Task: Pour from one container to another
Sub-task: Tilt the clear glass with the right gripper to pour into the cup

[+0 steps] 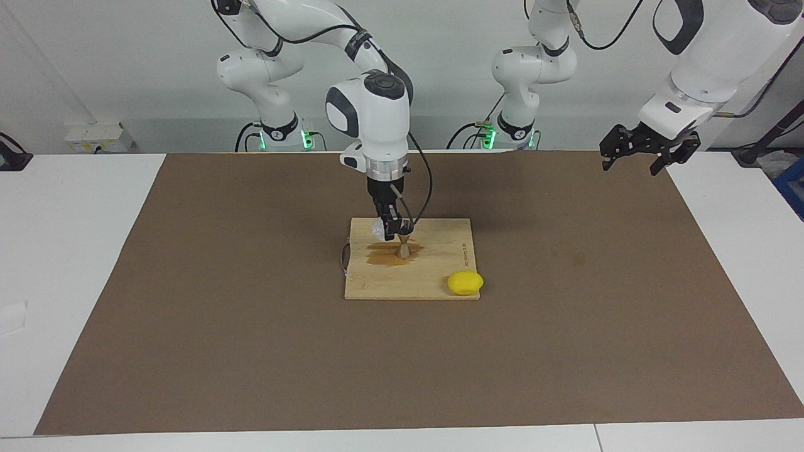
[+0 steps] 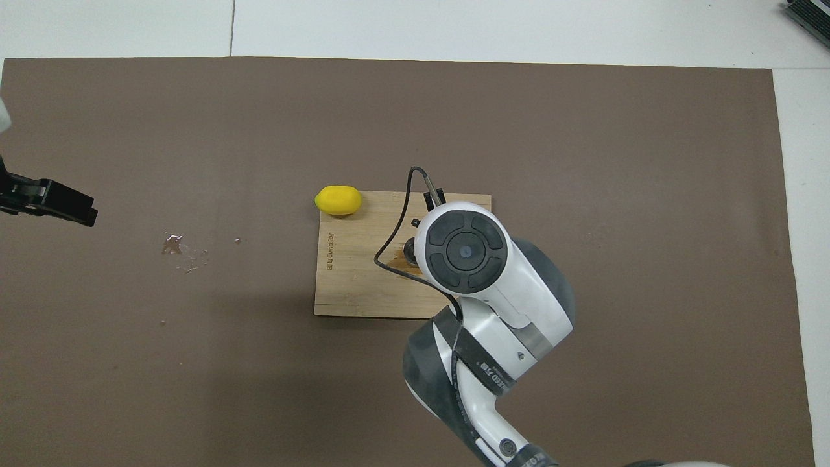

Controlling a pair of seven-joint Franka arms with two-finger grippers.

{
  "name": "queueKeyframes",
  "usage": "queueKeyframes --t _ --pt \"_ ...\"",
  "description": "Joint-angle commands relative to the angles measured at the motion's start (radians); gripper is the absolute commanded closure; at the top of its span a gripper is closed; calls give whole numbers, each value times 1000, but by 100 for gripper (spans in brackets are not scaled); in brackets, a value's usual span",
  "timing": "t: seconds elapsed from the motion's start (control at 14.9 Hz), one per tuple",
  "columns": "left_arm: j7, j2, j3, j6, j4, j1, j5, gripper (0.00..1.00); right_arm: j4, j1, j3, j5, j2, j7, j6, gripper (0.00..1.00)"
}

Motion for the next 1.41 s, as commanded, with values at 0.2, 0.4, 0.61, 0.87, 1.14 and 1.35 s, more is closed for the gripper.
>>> queueKeyframes --t 0.2,0.4,0.61,0.87,1.14,1.35 --pt "-35 -38 3 85 -73 -12 -13 0 4 19 0 -96 -13 35 -31 100" --pt "-33 -31 5 134 -63 -27 8 0 4 30 0 -123 -15 35 -33 100" --pt "-119 -32 3 154 -70 -76 10 0 4 34 0 -143 -16 35 -42 100" --pt "-127 -34 3 151 -66 -77 10 0 1 44 2 -177 -24 33 -45 100" --pt "-130 -35 2 156 -72 -64 8 0 10 36 2 -159 -15 30 -37 100" --pt "-133 -37 0 155 -73 -63 5 0 19 27 2 -105 -10 28 -39 100"
